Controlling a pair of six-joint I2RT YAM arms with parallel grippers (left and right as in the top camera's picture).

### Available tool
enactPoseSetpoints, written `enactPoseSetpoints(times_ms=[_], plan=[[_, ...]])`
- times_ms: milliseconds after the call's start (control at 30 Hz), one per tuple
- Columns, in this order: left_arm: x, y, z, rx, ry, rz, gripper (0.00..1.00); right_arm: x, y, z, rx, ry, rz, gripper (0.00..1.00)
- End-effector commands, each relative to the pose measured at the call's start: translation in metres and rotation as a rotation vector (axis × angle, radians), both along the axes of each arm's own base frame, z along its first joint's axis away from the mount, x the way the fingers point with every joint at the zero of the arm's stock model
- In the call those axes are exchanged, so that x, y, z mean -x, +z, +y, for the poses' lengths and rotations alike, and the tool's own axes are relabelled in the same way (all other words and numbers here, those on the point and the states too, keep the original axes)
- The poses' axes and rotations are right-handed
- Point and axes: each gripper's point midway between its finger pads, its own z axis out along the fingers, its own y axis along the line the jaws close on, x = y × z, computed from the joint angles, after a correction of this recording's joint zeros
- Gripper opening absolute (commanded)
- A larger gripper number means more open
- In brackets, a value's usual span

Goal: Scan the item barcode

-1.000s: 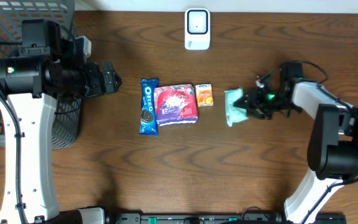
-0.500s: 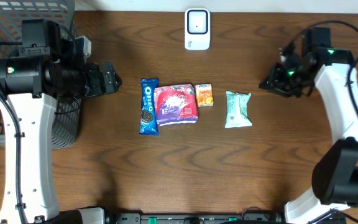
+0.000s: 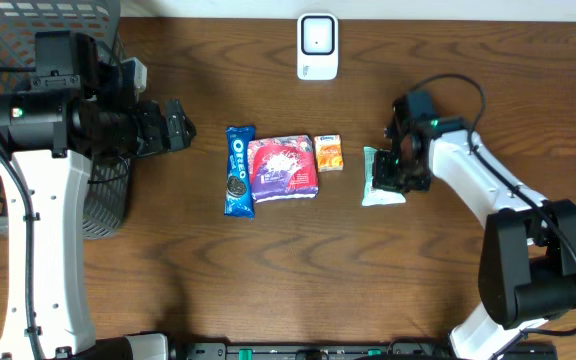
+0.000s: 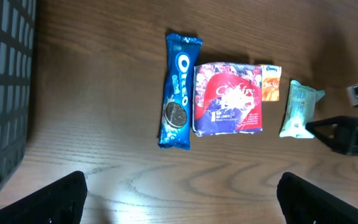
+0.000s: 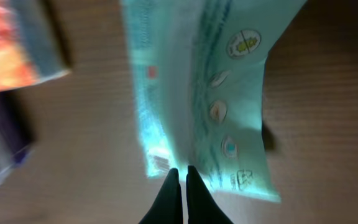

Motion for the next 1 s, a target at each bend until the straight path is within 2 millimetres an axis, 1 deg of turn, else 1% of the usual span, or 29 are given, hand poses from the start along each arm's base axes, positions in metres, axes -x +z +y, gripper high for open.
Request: enactPoseSetpoints(times_ms=[0, 67, 133, 200, 267, 333, 467, 500, 567, 633, 733, 833, 967], plan=[[-0.001, -0.001, 0.0, -0.01, -0.011, -0.001, 0.98, 0.004, -0.016, -0.013, 0.042, -0.06, 0.001, 0.02], [-0.001, -0.001, 0.0, -0.01, -0.011, -0.001, 0.98, 0.003, -0.021, -0.023, 0.07, -0.084, -0.01, 0.01], [-0.001, -0.001, 0.0, -0.01, -0.011, -0.001, 0.98, 0.002, -0.021, -0.037, 0.129, -0.118, -0.014, 0.01], [-0.001, -0.001, 0.0, -0.01, -0.011, -0.001, 0.98, -0.001, -0.017, -0.041, 0.135, -0.127, -0.019, 0.01], [-0.001, -0.001, 0.0, -0.01, -0.011, -0.001, 0.98, -0.006, -0.006, -0.042, 0.134, -0.132, -0.019, 0.01], [-0.001, -0.001, 0.0, -0.01, -0.011, -0.001, 0.98, -0.012, 0.006, -0.04, 0.133, -0.122, -0.025, 0.06], [-0.001, -0.001, 0.0, -0.01, -0.011, -0.001, 0.98, -0.026, 0.034, -0.037, 0.126, -0.085, -0.048, 0.2], [-0.001, -0.001, 0.0, -0.01, -0.011, -0.001, 0.98, -0.028, 0.038, -0.036, 0.126, -0.081, -0.054, 0.24], [-0.001, -0.001, 0.0, -0.01, -0.011, -0.001, 0.98, -0.031, 0.04, -0.035, 0.119, -0.08, -0.063, 0.28], [-0.001, -0.001, 0.0, -0.01, -0.011, -0.001, 0.98, -0.031, 0.038, -0.031, 0.1, -0.077, -0.061, 0.28], [-0.001, -0.001, 0.0, -0.01, -0.011, -0.001, 0.98, -0.029, 0.027, -0.025, 0.09, -0.063, -0.065, 0.28], [-0.001, -0.001, 0.0, -0.01, -0.011, -0.001, 0.98, -0.024, 0.011, -0.021, 0.098, -0.061, -0.074, 0.28], [-0.001, -0.001, 0.0, -0.01, -0.011, -0.001, 0.98, -0.02, -0.014, -0.024, 0.091, -0.087, -0.101, 0.26]])
